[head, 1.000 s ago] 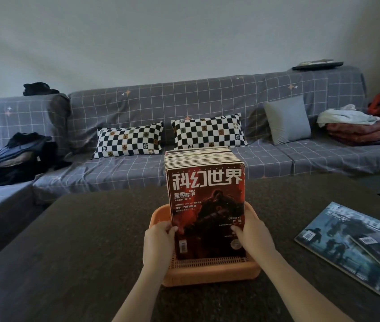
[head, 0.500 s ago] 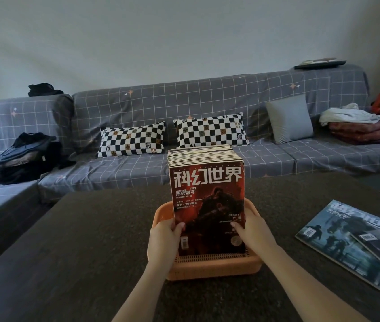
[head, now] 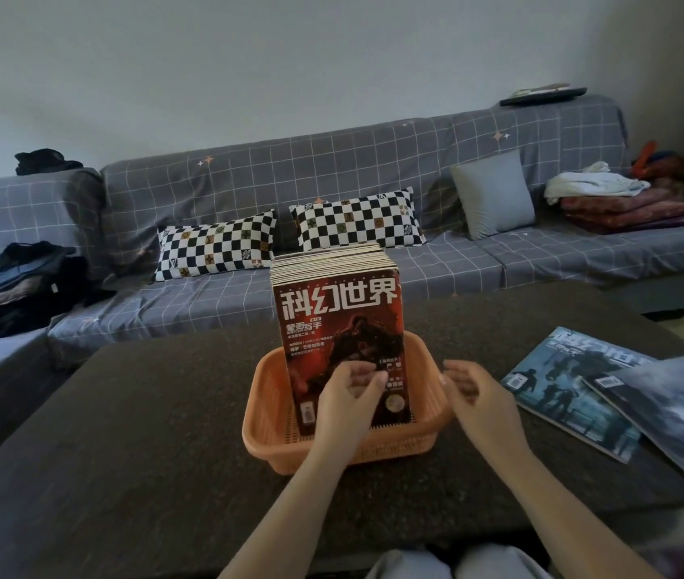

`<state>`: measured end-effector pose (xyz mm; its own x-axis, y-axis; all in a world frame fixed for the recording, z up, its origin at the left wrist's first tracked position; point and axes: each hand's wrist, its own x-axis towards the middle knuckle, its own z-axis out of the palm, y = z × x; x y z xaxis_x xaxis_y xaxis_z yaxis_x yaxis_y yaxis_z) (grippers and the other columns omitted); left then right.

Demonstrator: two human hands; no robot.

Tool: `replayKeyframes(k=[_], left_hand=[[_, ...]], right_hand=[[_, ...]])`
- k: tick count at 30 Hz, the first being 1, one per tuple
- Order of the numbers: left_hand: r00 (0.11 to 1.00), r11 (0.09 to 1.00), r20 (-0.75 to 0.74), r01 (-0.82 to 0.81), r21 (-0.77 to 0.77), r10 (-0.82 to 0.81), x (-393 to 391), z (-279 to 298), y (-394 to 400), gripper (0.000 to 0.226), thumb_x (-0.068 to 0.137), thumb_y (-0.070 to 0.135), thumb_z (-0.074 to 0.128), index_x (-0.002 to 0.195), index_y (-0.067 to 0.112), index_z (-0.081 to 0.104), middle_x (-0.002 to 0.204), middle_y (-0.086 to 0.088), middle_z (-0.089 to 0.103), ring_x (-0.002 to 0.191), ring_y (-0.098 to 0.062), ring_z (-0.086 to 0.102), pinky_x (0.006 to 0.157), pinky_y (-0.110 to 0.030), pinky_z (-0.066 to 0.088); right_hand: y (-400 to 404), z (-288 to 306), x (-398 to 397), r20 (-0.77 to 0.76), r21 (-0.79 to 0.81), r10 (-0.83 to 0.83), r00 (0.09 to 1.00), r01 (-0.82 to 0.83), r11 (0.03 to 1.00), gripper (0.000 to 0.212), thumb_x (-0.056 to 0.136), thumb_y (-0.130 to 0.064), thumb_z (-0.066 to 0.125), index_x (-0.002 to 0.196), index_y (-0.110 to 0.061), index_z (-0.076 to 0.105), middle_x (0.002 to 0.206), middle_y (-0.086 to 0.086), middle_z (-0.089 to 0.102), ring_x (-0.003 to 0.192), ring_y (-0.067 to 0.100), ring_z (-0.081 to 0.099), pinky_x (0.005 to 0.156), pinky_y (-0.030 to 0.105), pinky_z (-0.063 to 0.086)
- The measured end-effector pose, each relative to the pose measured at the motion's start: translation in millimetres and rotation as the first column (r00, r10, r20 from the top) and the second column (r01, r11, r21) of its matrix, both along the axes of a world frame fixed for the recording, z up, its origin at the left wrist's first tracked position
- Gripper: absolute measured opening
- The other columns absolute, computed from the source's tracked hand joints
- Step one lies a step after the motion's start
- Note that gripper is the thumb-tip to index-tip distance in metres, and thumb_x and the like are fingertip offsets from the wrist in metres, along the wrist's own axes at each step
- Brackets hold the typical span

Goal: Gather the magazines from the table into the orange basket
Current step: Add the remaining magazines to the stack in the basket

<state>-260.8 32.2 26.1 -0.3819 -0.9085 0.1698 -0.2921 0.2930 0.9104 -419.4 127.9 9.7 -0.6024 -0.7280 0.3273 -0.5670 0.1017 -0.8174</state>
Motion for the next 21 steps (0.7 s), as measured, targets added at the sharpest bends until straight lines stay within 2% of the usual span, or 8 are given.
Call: replayKeyframes(k=[5, 9, 13, 16, 19, 21], left_hand=[[0.982, 0.979, -0.001, 0.190, 0.073, -0.190, -72, -7, 29, 0.015, 0.088, 0.035, 0.066, 0.096, 0.041, 0.055, 0.095, 0.019, 0.067, 0.083, 0.010, 0.063, 0.064, -0.010, 0.049], [0.948, 0.941, -0.021, 0.319, 0.111, -0.319, -136, -24, 55, 0.014, 0.088, 0.031, 0.067, 0.096, 0.036, 0.058, 0.092, 0.017, 0.067, 0.079, 0.017, 0.061, 0.057, -0.001, 0.044], [0.906, 0.905, 0.054, 0.413, 0.098, -0.419, -199, -43, 77, 0.012, 0.088, 0.028, 0.066, 0.097, 0.034, 0.059, 0.094, 0.015, 0.065, 0.086, 0.005, 0.063, 0.061, -0.006, 0.046], [0.861, 0.875, 0.166, 0.482, 0.041, -0.481, -243, -58, 88, 0.012, 0.090, 0.026, 0.063, 0.102, 0.026, 0.061, 0.095, 0.011, 0.064, 0.093, -0.007, 0.061, 0.072, -0.012, 0.045], [0.814, 0.847, 0.308, 0.530, -0.045, -0.492, -283, -73, 93, 0.026, 0.091, 0.028, 0.061, 0.115, 0.016, 0.062, 0.115, -0.003, 0.062, 0.109, -0.016, 0.056, 0.095, -0.032, 0.046], [0.780, 0.826, 0.385, 0.559, -0.074, -0.494, -305, -81, 92, 0.036, 0.093, 0.032, 0.058, 0.124, 0.015, 0.058, 0.130, -0.006, 0.056, 0.123, -0.019, 0.048, 0.105, -0.035, 0.038]], right_hand=[[52, -12, -48, -0.042, -0.012, -0.172, 0.984, 0.171, 0.985, 0.031, 0.089, -0.029, 0.060, 0.116, -0.015, 0.060, 0.104, -0.001, 0.067, 0.092, 0.009, 0.061, 0.079, 0.023, 0.047], [94, -31, -93, -0.020, 0.043, -0.323, 0.946, 0.324, 0.945, 0.028, 0.089, -0.030, 0.060, 0.113, -0.016, 0.063, 0.100, -0.001, 0.068, 0.092, 0.011, 0.062, 0.076, 0.025, 0.047], [134, -52, -132, -0.094, 0.121, -0.479, 0.873, 0.488, 0.865, 0.026, 0.088, -0.029, 0.061, 0.110, -0.016, 0.065, 0.100, 0.003, 0.067, 0.092, 0.019, 0.060, 0.074, 0.030, 0.047], [158, -68, -155, -0.171, 0.172, -0.571, 0.803, 0.595, 0.785, 0.026, 0.087, -0.028, 0.062, 0.109, -0.015, 0.067, 0.107, 0.008, 0.065, 0.102, 0.028, 0.055, 0.080, 0.035, 0.045], [172, -83, -171, -0.202, 0.235, -0.639, 0.742, 0.670, 0.704, 0.030, 0.086, -0.030, 0.064, 0.111, -0.014, 0.067, 0.114, 0.011, 0.062, 0.108, 0.031, 0.050, 0.086, 0.036, 0.042], [177, -91, -181, -0.179, 0.262, -0.672, 0.719, 0.693, 0.672, 0.036, 0.085, -0.032, 0.065, 0.115, -0.012, 0.065, 0.117, 0.013, 0.059, 0.111, 0.032, 0.047, 0.090, 0.037, 0.040]])
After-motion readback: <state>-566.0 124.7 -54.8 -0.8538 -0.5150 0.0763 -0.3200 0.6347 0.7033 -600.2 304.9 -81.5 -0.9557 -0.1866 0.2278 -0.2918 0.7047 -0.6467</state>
